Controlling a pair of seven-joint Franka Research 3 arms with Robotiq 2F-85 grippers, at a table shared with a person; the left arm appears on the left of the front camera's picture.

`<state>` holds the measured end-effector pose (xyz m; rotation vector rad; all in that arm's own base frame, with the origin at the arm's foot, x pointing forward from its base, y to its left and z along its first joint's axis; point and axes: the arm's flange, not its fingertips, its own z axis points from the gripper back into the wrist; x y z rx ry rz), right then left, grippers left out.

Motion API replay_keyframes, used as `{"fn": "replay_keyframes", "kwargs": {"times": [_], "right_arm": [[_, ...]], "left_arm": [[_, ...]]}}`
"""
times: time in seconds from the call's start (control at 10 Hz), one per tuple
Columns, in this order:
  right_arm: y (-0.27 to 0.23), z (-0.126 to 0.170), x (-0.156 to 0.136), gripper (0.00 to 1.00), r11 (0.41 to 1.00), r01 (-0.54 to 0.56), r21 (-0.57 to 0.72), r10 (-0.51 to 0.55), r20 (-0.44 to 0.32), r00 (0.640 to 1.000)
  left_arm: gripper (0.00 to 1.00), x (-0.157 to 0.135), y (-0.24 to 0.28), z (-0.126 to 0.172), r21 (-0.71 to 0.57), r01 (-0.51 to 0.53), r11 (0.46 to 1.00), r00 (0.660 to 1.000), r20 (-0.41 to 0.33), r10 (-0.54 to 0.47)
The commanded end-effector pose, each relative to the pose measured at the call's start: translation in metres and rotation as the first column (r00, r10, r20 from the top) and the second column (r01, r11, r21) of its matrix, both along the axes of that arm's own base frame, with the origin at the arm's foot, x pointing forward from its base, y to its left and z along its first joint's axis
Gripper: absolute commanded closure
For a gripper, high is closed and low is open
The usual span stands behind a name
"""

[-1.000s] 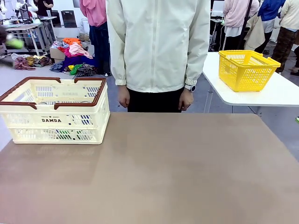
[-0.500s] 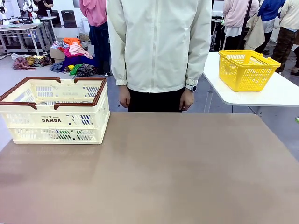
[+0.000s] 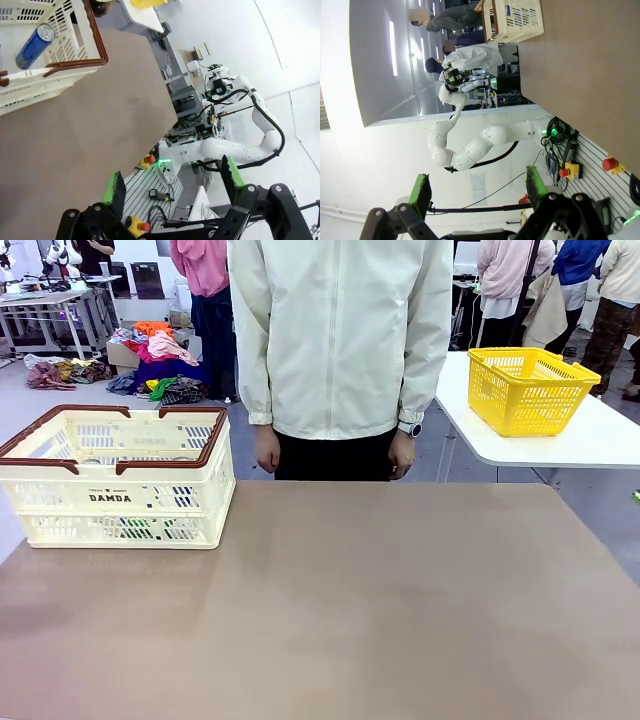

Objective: Place the drinks into the Shopping basket.
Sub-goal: Pick up one drink and place it into the Shopping basket.

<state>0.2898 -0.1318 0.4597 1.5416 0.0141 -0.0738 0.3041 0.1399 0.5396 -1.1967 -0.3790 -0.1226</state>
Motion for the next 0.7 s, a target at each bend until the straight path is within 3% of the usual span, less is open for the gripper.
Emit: {"fn": "replay_keyframes", "kwargs": {"times": [0.0, 0.6], "right_arm": [[-0.0003, 0.0056, -0.0005, 0.00, 1.000, 0.003, 0.008, -0.003, -0.013, 1.000], [-0.0003, 0.0056, -0.0005, 0.00, 1.000, 0.003, 0.008, -0.003, -0.013, 1.000]], "left_arm": [[0.00, -0.0010, -0.0014, -0.0032, -0.016, -0.007, 1.000, 1.000, 0.008, 0.007], [0.00, -0.0010, -0.0014, -0.0032, -0.016, -0.007, 1.000, 1.000, 0.008, 0.007]]}}
